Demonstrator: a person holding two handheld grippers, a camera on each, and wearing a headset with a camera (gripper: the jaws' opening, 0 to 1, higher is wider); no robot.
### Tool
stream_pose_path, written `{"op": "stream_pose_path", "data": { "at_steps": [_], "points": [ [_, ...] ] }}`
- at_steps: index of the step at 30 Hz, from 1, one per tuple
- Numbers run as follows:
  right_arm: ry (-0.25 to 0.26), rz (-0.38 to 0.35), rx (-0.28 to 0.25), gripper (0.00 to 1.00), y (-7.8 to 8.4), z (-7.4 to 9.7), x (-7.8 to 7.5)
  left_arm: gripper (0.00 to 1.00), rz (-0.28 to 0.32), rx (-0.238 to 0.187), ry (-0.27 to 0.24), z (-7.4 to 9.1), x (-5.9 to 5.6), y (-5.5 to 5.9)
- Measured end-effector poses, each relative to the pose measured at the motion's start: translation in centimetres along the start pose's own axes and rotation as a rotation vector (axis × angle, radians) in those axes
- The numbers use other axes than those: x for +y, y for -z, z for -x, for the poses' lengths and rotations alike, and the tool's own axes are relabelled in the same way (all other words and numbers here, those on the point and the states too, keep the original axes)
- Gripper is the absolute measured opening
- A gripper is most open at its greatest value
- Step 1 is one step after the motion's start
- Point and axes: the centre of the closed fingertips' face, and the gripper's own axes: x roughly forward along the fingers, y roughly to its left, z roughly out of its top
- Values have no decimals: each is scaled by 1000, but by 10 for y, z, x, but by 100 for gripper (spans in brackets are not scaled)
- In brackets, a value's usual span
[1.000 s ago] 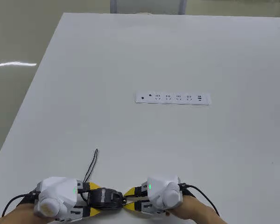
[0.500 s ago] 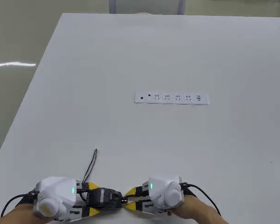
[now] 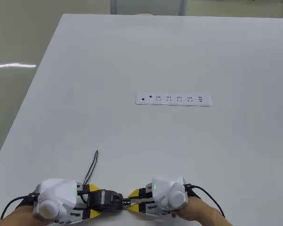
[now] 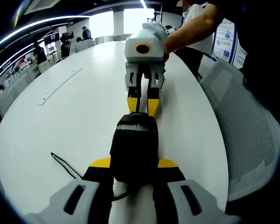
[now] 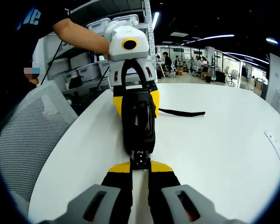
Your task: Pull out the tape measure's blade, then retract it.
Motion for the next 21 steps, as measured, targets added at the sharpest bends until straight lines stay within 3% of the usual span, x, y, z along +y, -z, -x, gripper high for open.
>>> {"op": "stream_pose_path", "data": {
  "at_steps": [21],
  "points": [
    [8, -2, -3, 9, 4, 11, -1, 28, 5, 2, -2, 1, 1, 1]
  ]
}}
